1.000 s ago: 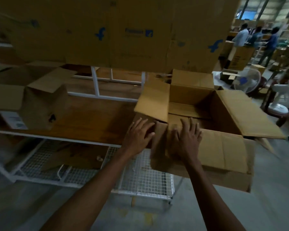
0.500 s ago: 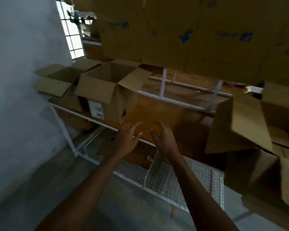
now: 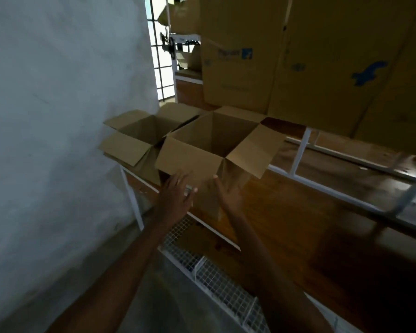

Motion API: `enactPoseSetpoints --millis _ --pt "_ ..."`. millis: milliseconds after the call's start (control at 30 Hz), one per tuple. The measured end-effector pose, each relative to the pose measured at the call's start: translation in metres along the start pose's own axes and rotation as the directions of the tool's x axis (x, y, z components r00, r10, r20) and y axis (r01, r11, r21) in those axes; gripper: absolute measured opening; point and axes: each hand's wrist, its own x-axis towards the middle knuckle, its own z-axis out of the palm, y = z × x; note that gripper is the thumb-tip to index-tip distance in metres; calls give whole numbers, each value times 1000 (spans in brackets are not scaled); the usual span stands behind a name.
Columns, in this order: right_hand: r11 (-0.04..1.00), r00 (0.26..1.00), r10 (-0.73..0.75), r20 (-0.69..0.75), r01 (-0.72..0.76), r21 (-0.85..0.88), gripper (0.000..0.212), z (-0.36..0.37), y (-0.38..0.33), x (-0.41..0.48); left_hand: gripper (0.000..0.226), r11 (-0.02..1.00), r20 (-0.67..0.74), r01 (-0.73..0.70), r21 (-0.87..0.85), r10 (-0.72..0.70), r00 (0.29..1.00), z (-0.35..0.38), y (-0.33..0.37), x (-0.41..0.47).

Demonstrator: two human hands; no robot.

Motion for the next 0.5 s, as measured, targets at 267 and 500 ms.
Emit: enactPoseSetpoints --millis 267,500 --pt "960 966 174 -191 -123 251 106 35 -35 83 58 993 -18 -62 100 64 998 4 -44 115" --pt "953 904 261 -338 -186 239 41 53 -38 112 53 993 -71 119 8 -118 991 6 -76 164"
